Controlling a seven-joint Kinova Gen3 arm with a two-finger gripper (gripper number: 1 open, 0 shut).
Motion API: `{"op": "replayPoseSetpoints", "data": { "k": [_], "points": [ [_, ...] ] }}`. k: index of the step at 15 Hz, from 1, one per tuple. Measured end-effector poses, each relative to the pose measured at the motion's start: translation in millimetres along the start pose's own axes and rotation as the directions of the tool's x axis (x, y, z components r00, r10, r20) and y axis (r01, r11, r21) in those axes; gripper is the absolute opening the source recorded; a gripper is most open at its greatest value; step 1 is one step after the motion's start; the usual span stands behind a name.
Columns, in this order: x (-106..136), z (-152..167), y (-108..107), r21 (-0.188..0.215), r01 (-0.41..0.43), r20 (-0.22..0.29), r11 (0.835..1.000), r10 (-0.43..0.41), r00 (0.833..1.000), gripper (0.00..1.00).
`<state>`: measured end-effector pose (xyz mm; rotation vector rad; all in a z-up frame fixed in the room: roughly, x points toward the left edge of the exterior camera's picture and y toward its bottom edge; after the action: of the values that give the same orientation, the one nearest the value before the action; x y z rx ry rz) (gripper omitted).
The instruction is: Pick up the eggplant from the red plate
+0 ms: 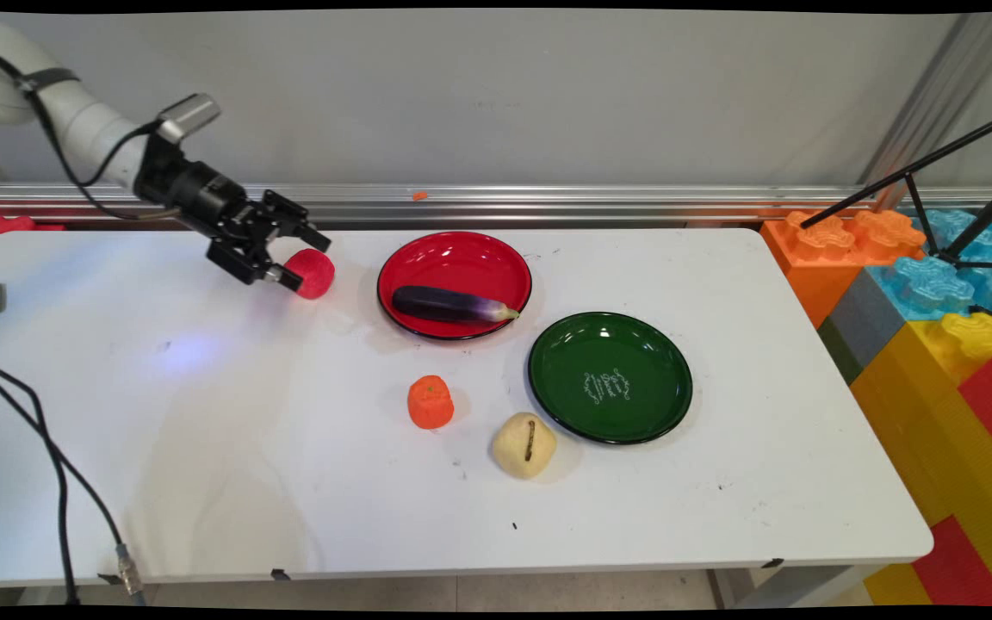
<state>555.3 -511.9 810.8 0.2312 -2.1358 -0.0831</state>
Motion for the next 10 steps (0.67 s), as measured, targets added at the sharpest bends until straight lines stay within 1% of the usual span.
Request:
{"op": "replayPoseSetpoints", "data": {
  "k": [4,10],
  "points": [
    [16,23,-11,-0.002,-0.011,0.024,1.0,0.012,1.0,1.0],
    [41,62,-35,0.01,-0.032,0.063,0.999,0.031,0.998,1.0]
  ]
}}
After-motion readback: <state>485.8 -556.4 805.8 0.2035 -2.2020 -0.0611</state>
